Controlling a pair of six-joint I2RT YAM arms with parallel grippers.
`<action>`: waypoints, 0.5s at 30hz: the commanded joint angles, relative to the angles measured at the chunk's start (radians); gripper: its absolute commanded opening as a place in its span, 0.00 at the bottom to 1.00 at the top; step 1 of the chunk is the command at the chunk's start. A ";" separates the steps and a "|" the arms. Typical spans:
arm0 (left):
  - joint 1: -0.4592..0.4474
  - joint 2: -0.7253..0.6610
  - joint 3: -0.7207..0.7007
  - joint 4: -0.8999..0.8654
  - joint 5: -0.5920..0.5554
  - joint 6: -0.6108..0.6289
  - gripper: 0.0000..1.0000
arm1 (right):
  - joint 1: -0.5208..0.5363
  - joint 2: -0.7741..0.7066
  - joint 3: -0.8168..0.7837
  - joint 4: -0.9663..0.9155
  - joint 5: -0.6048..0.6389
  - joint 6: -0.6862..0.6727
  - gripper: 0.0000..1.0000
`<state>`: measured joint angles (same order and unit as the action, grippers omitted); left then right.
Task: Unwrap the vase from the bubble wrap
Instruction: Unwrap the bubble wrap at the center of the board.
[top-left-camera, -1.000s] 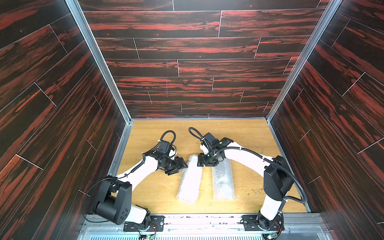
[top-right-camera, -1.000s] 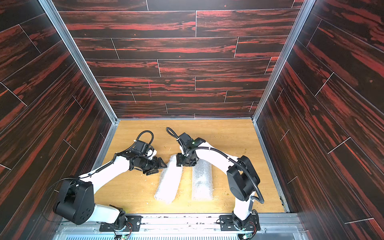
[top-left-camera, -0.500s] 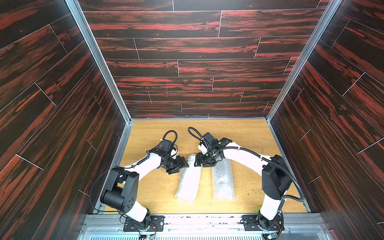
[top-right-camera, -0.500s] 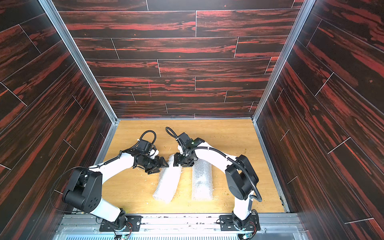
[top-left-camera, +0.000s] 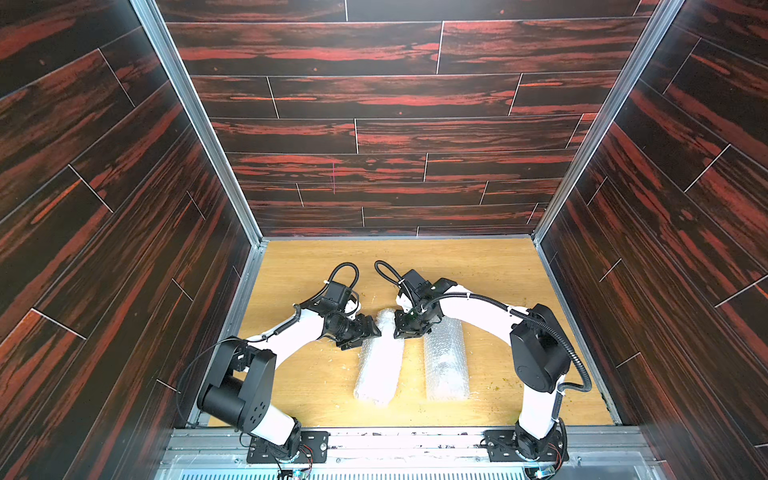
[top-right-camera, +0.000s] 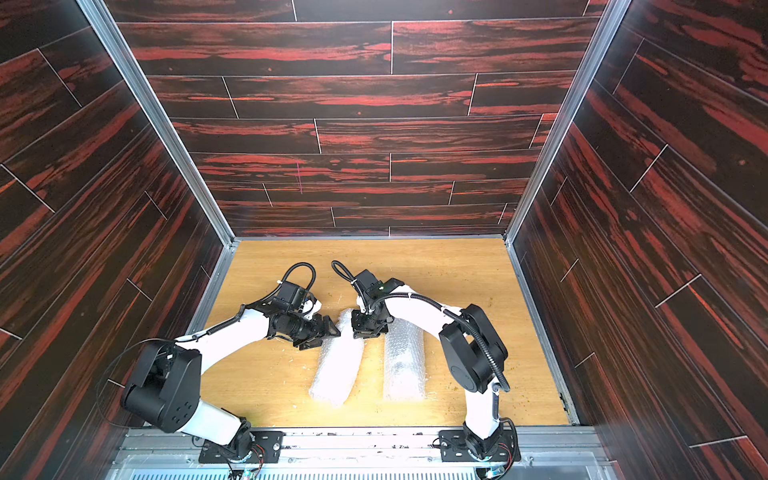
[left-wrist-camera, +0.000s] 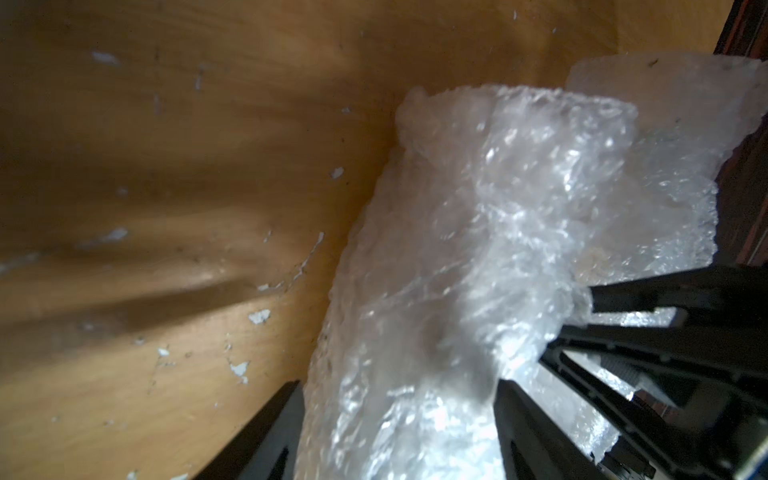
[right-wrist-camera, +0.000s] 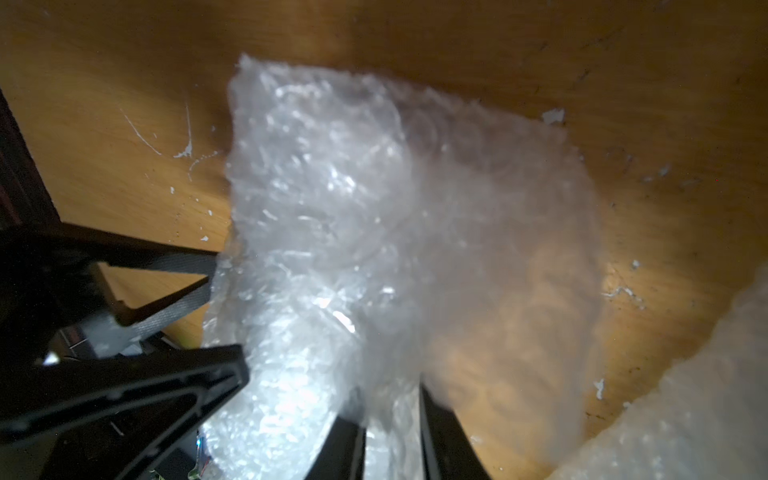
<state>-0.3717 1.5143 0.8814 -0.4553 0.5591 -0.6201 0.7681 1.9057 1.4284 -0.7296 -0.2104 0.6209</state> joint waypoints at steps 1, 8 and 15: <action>-0.003 -0.094 -0.018 -0.129 -0.028 0.041 0.76 | -0.010 -0.005 -0.026 -0.019 0.026 0.012 0.32; -0.003 -0.268 0.005 -0.384 -0.114 0.121 0.79 | 0.010 -0.122 -0.007 -0.045 0.066 -0.007 0.71; -0.003 -0.399 -0.119 -0.341 -0.013 0.042 0.75 | 0.159 -0.114 0.131 -0.228 0.109 0.060 0.79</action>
<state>-0.3714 1.1564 0.8055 -0.7700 0.5003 -0.5415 0.8642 1.8233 1.5169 -0.8474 -0.1238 0.6292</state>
